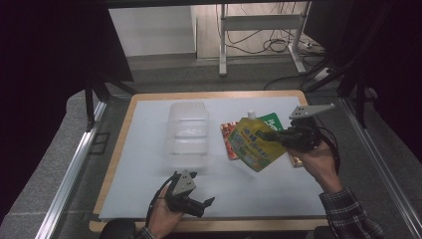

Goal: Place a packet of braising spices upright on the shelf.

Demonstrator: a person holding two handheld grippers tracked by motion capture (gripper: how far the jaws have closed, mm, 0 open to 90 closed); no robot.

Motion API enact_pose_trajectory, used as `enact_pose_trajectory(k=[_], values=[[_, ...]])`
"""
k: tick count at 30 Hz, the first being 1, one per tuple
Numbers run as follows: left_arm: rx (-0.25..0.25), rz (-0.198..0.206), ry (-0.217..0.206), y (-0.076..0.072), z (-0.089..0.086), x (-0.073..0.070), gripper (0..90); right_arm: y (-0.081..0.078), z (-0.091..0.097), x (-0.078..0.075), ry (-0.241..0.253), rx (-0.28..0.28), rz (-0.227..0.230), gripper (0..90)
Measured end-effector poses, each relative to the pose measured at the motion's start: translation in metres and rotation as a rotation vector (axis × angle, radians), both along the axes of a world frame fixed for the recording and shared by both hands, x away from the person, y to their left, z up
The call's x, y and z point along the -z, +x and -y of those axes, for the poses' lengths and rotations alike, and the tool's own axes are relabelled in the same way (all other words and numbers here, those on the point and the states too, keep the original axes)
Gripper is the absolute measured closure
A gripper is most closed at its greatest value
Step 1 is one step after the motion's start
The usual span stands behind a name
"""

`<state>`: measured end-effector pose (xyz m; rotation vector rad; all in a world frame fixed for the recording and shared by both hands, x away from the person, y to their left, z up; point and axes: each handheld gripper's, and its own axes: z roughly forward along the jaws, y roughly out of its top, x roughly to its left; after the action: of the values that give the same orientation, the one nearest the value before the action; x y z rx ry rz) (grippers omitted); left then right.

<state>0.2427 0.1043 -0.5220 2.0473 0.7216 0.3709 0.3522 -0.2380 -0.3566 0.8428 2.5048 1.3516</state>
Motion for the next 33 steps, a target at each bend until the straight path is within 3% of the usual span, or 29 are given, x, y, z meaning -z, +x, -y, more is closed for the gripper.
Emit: enact_pose_trajectory(k=[18, 33], values=[[-0.011, -0.001, -0.006, -0.002, -0.001, -0.004, 1.6, 0.025, -0.018, -0.008, 0.007, -0.030, 0.040, 89.0], [-0.012, 0.000, -0.044, -0.003, -0.004, -0.007, 0.8, 0.049, -0.035, -0.009, 0.002, -0.043, 0.063, 88.9]])
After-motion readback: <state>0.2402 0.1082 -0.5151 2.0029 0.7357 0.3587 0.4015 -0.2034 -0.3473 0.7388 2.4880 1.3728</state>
